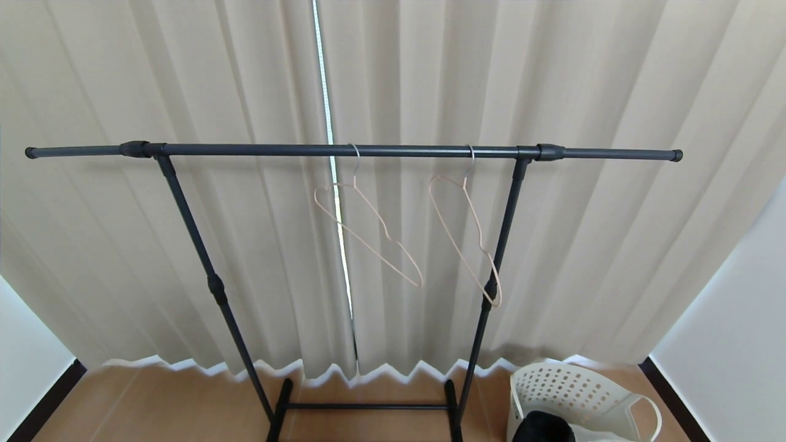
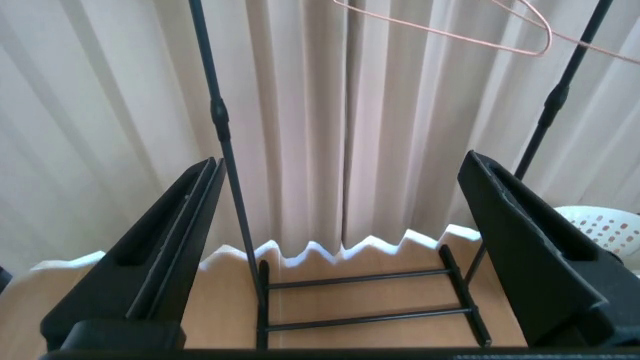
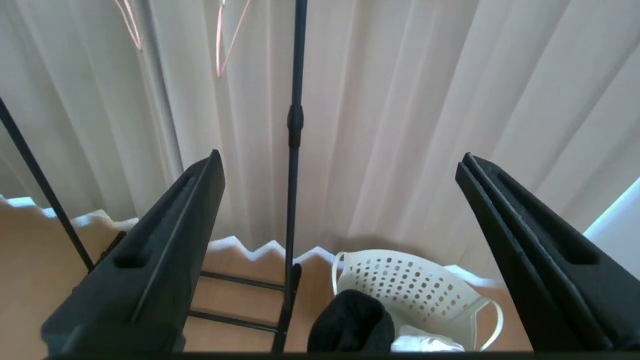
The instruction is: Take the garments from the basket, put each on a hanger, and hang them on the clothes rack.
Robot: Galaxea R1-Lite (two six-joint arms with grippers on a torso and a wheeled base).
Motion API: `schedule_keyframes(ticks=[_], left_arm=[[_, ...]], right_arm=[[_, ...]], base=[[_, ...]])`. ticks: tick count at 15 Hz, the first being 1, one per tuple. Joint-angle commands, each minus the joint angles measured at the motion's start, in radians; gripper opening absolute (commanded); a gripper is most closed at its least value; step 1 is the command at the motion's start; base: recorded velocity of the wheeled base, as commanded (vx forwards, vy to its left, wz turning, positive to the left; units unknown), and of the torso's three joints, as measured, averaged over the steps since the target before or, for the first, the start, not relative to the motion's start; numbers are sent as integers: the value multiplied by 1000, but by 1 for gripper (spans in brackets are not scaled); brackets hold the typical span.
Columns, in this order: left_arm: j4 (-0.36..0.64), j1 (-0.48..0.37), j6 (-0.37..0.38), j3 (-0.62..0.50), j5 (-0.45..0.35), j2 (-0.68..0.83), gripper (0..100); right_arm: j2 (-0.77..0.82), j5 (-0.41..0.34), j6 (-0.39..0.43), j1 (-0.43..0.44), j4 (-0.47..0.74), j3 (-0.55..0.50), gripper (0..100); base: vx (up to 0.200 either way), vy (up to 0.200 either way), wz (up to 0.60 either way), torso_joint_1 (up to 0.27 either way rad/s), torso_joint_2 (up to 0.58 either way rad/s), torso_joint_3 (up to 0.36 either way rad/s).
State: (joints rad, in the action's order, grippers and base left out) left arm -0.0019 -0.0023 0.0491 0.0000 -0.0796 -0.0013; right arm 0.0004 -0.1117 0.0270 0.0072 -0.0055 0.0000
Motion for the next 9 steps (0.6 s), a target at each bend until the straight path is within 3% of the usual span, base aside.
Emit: schedule_keyframes(ticks=[1,9], left_arm=[[-1,1,0,0,0,1,100],[-1,1,-2,0,0,1,100]], right_arm=[[0,0,1,0,-1,0,100],[0,0,1,0,-1,0,100]], base=[[0,0,0,-149,359,207],[0,0,0,-151,376,219]])
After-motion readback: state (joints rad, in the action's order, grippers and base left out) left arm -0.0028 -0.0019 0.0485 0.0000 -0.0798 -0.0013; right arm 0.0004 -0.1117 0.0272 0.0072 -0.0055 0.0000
